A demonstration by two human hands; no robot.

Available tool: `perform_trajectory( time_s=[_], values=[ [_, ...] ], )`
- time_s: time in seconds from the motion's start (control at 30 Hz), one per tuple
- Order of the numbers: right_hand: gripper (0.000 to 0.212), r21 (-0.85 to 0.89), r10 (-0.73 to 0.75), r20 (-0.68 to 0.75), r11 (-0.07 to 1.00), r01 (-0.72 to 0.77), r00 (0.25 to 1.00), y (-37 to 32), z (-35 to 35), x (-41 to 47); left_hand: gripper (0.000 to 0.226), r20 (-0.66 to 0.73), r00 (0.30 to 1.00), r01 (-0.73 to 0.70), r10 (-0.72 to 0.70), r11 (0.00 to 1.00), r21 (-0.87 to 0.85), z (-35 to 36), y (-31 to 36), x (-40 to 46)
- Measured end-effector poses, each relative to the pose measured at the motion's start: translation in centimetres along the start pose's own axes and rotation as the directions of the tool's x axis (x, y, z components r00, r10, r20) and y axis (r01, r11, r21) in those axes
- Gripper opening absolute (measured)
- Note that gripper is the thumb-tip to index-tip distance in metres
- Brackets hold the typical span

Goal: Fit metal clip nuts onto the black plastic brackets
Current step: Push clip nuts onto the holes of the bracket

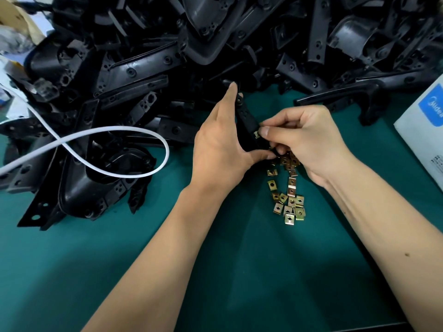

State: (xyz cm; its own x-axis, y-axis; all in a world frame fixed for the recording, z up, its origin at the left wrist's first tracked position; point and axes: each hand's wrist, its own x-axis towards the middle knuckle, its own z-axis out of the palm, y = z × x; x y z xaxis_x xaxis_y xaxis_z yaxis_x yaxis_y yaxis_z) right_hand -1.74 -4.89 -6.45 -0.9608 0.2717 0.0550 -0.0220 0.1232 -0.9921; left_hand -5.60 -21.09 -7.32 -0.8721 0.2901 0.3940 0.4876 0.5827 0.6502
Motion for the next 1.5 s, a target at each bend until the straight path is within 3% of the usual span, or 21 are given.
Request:
perform_trajectory(
  time_s=[0.17,0.37,0.57,0.8,0.93,1.03,1.13,1.2,1.3,1.5],
  values=[
    [0.014,0.025,0.038,0.063,0.999,-0.04,0.997,0.2,0.0,0.3,0.133,-0.092,0.994,0.069,-0.065,0.997,0.041,0.2,0.0,0.1],
    [0.016,-0.14,-0.102,0.003,0.985,0.101,0.995,0.1,0.2,0.0,0.13,-0.151,0.985,0.089,-0.079,0.994,0.066,0.4,0.4,0.3],
    [0.012,-0.376,-0.243,0.104,0.888,0.264,0.964,-0.4,0.3,-0.3,0.129,-0.109,0.992,0.07,-0.063,0.996,0.061,0.1,0.2,-0.3],
    [0.011,-0.423,-0.302,0.198,0.832,0.359,0.933,-0.5,0.0,-0.3,0.129,-0.081,0.996,0.054,-0.047,0.996,0.078,-0.1,0.1,-0.2],
    [0.027,-0.476,-0.268,0.251,0.802,0.36,0.93,-0.6,-0.4,0.0,0.13,-0.086,0.993,0.091,-0.084,0.993,0.073,-0.4,-0.5,0.1],
    [0.027,-0.556,-0.28,0.132,0.773,0.305,0.951,-0.9,-1.9,0.4,0.132,-0.031,0.993,0.114,-0.113,0.992,0.044,-0.1,-0.9,0.3],
    [0.015,-0.698,-0.247,0.072,0.68,0.225,0.966,-0.6,-3.0,0.8,0.132,-0.012,0.993,0.122,-0.122,0.993,-0.008,0.1,-1.1,0.2],
    [0.01,-0.734,-0.188,0.111,0.646,0.208,0.976,-0.3,-2.8,0.9,0.13,-0.003,0.995,0.104,-0.104,0.994,-0.026,0.0,-1.2,0.3],
    [0.029,-0.786,-0.086,0.21,0.577,0.22,0.974,-0.1,-2.5,1.0,0.129,0.015,0.998,0.06,-0.06,0.998,-0.026,-0.2,-1.2,0.3],
    [0.022,-0.758,0.029,0.329,0.605,0.245,0.944,-0.9,-3.0,0.7,0.128,0.064,0.998,0.029,-0.026,0.999,-0.046,-0.8,-1.4,0.4]
  ],
)
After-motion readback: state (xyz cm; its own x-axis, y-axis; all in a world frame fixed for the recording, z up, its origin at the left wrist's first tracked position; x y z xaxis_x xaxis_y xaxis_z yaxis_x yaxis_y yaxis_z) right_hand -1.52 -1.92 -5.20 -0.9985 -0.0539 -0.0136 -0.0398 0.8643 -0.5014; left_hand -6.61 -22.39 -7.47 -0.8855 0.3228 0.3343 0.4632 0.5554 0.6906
